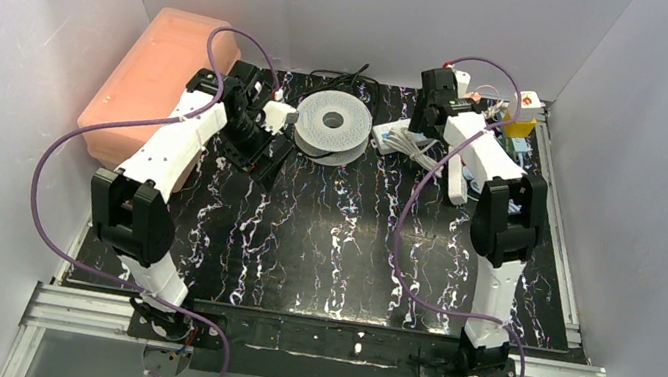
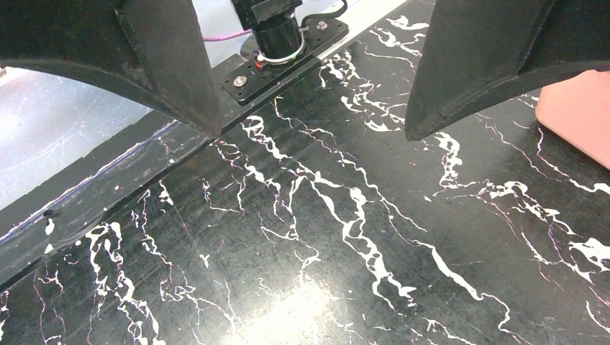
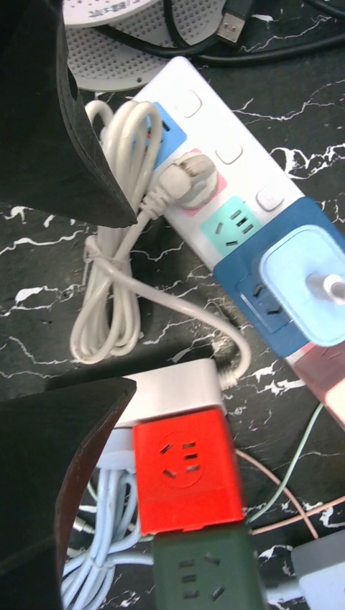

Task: Pull the plug off the socket
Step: Move the socket to the center of the board.

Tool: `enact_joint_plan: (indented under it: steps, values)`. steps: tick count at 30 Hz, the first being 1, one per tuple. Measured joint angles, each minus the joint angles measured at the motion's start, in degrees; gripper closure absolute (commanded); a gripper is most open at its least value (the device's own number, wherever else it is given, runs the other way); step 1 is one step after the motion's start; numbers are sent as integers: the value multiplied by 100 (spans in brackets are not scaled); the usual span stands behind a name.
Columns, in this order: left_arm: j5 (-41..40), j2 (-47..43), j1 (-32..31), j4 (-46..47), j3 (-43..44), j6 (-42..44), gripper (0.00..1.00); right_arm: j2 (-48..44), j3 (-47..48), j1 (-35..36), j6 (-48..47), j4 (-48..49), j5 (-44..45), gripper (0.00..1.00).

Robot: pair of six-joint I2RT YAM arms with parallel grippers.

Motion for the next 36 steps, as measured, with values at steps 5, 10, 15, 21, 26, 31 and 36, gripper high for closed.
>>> enact_joint_plan:
  steps: [5, 10, 15, 21, 26, 31, 36]
  values:
    - [4, 0, 0, 13, -59, 9, 0, 415, 190, 0, 0, 70, -4, 16]
    - [-72, 0, 0, 44, -61, 74, 0, 656, 166, 0, 0, 55, 24, 16]
    - [-140, 0, 0, 105, -61, 157, 1, 684, 166, -17, 0, 48, 17, 16]
    - [-238, 0, 0, 192, -61, 157, 0, 629, -203, -46, 7, 282, 120, 16]
    - [-286, 0, 0, 232, -63, 157, 1, 247, -863, -61, 61, 511, 133, 16]
    - [-363, -9, 0, 275, -103, 155, 1, -240, -1561, 13, 98, 612, 186, 16]
    - [-393, -74, 0, 280, -210, 153, 0, -669, -2149, 245, 105, 608, 280, 16]
